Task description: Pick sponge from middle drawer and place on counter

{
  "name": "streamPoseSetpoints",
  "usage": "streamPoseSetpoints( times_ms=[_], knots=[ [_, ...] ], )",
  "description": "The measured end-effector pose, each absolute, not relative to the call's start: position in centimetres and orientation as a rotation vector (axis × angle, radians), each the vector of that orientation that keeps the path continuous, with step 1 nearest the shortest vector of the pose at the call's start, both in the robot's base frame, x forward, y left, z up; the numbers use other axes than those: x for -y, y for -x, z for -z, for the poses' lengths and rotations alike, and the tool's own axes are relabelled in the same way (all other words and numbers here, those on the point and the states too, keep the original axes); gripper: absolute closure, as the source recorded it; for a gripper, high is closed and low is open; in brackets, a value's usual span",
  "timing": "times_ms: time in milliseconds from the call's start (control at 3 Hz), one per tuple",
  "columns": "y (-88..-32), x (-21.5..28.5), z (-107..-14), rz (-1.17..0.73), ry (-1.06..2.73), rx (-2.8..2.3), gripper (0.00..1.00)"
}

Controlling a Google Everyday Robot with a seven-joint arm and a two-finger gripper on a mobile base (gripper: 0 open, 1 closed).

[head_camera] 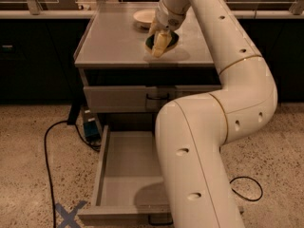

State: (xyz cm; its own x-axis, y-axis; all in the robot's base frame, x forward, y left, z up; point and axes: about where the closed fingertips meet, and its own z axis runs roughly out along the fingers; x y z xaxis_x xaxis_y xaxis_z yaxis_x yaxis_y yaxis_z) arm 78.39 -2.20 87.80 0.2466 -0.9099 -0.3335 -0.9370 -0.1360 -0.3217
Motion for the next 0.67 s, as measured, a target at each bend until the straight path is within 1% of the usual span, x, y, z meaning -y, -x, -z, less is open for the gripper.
streamPoseSetpoints(
  times_ms=[333, 667],
  knots=[
    [-79.0, 1.8, -87.2, -0.079, 2.052, -1.682, 1.00],
    [-80.3, 2.5, -83.9, -0.100, 2.013, -1.753, 1.00]
  ],
)
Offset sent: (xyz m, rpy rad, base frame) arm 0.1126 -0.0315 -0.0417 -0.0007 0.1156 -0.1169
